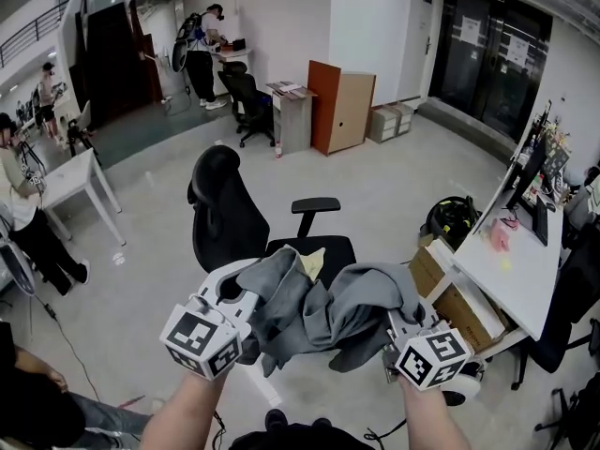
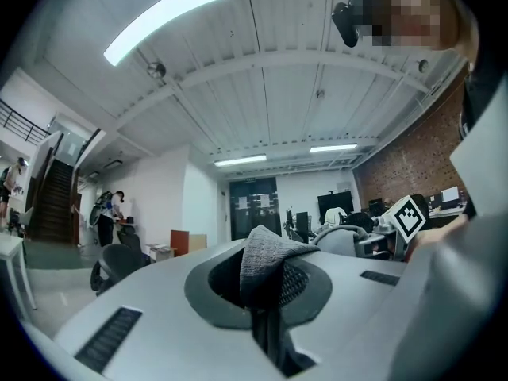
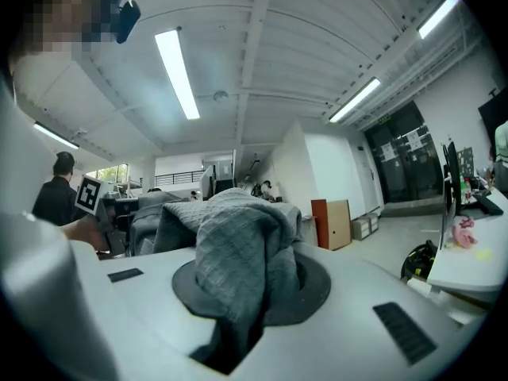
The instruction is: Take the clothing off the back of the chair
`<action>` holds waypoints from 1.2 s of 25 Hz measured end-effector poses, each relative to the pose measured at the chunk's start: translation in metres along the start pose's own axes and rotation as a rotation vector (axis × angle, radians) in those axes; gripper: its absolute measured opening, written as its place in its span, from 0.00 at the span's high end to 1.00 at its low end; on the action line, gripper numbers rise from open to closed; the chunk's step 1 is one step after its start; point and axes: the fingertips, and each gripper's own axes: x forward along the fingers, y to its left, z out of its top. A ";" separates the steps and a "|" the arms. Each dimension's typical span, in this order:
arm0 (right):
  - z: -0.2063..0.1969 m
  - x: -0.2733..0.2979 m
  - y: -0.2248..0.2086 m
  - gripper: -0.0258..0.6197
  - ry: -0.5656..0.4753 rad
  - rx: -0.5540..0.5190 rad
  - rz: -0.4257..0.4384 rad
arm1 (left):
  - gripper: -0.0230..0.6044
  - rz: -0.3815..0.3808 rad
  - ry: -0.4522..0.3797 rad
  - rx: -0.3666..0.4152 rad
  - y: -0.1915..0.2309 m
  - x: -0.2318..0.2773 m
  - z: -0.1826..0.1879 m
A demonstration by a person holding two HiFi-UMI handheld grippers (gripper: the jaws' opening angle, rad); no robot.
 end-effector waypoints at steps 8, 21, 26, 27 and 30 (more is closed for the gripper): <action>-0.013 0.021 0.022 0.85 0.030 0.006 0.040 | 0.94 0.093 0.017 -0.011 0.042 -0.028 -0.011; 0.003 0.034 0.035 0.86 0.008 -0.053 0.064 | 0.94 0.132 0.076 -0.035 0.054 -0.032 -0.033; -0.007 0.031 0.033 0.86 0.023 -0.037 0.063 | 0.94 0.131 0.087 -0.037 0.049 -0.035 -0.039; -0.008 0.030 0.033 0.86 0.024 -0.033 0.063 | 0.94 0.132 0.089 -0.037 0.049 -0.036 -0.039; -0.006 0.028 0.032 0.86 0.023 -0.021 0.063 | 0.94 0.137 0.090 -0.035 0.050 -0.037 -0.035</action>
